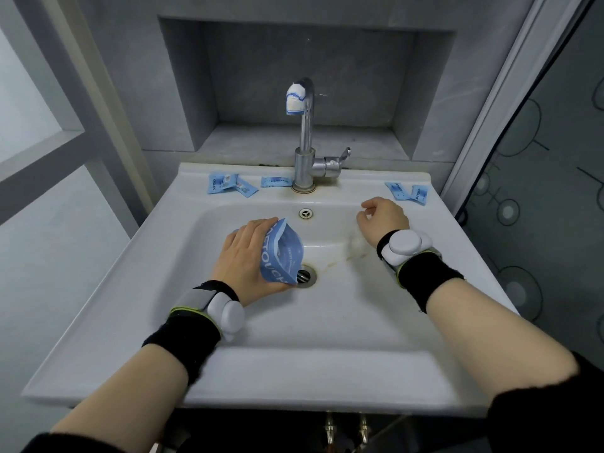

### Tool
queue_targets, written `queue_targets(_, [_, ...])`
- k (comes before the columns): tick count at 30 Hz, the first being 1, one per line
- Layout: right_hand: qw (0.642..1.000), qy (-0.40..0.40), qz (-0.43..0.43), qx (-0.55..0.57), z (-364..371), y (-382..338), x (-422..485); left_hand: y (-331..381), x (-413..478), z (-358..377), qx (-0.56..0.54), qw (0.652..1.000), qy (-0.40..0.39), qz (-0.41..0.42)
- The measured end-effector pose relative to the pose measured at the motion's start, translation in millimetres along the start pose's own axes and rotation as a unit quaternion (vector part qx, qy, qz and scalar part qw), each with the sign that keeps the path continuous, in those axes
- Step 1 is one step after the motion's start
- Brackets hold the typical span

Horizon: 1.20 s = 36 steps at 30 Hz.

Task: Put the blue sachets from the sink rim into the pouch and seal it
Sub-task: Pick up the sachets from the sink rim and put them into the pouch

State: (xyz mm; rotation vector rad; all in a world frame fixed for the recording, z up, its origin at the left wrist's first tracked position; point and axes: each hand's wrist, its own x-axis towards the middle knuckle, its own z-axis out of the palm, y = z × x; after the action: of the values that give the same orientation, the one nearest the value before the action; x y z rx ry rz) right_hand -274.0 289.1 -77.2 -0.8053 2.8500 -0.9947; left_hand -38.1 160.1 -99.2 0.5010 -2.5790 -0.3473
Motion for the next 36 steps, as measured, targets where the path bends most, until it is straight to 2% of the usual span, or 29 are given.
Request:
queue_targets(7, [0.987,0.030,-0.058,-0.147,-5,12,21,-1,1,2,0.003,1.000,0.001,-0.003])
queue_targets(18, [0.958,-0.043,-0.052,-0.278,-9,30,43,-6,1,4,0.000,1.000,0.005,0.001])
queue_targets(27, [0.954,-0.085,-0.053,-0.282,0,43,51,-8,1,6,-0.004,1.000,0.004,0.005])
queue_targets(36, [0.959,-0.045,-0.082,-0.267,-3,48,60,-9,1,7,-0.004,1.000,0.008,0.005])
